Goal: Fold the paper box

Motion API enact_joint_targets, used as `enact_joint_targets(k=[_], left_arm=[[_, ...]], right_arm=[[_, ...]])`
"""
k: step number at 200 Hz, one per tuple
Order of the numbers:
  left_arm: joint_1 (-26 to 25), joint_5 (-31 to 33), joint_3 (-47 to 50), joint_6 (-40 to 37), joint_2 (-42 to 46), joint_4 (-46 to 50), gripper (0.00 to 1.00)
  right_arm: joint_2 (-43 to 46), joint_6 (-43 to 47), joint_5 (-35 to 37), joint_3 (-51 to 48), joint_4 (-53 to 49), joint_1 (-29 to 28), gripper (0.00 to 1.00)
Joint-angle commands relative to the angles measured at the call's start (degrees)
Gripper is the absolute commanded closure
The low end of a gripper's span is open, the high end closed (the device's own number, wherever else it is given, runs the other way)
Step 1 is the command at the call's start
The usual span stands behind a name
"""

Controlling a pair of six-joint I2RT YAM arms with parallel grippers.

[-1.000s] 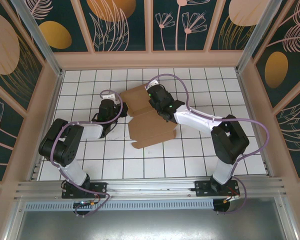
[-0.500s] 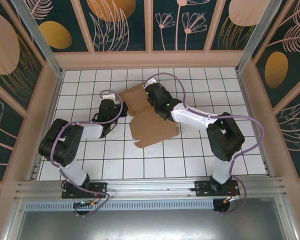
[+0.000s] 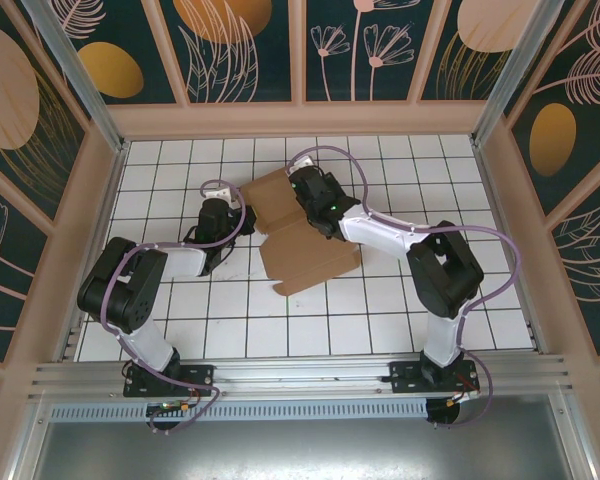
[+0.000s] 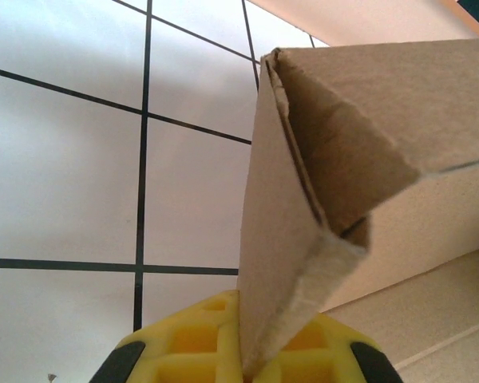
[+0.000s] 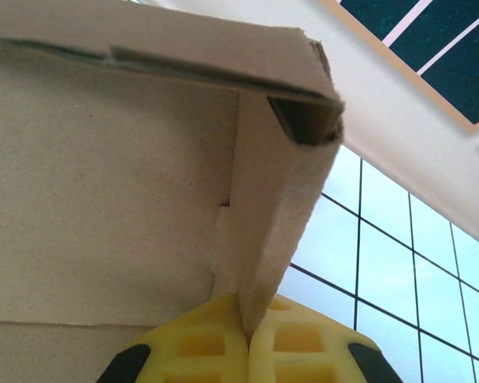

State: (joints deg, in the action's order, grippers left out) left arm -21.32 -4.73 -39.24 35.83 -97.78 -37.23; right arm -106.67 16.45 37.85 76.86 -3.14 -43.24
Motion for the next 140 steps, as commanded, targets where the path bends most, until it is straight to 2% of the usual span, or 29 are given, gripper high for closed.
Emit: enact_joint_targets(k=[1,5,15,33,47,67,121,140], left_arm=[[-0.39,-2.33,-1.88,0.82,-0.08,-2.93,1.0],[-0.39,-2.32,-1.86,0.86,-0.11,-2.93,1.0],[-0.37,-2.25,-1.89,1.01,-0.08,-2.95,1.0],[-0.41,-2.28,-1.89,1.0,-0.05,-3.0,1.0],[-0.39,-2.23,-1.89,1.15,-0.05,-3.02,1.0],[-0.37,-2.21,-1.92,1.09,-0.05,-3.02,1.0],[-0.39,-2.11,-1.89,1.31,-0.11,-2.94,1.0],[-0.39,-2.13,-1.97,1.68,-0.1,-2.84,1.0]], right_arm=[[-1.41,1.76,3.22,0.88,0.68,-0.43,1.0],[-1.49,1.82,3.39,0.78,0.81,-0.42,1.0],[-1.48,1.8,3.46,0.64,0.99,-0.44,0.86],[-1.34,1.97,3.29,0.34,1.25,-0.44,0.79],[-1.52,2.36,3.38,0.12,1.22,-0.44,0.81],[-2.06,3.15,3.97,0.0,1.07,-0.51,1.0],[-2.22,4.05,7.28,0.07,1.9,-1.14,1.0],[-0.92,2.68,6.46,0.03,2.03,-1.18,0.86]])
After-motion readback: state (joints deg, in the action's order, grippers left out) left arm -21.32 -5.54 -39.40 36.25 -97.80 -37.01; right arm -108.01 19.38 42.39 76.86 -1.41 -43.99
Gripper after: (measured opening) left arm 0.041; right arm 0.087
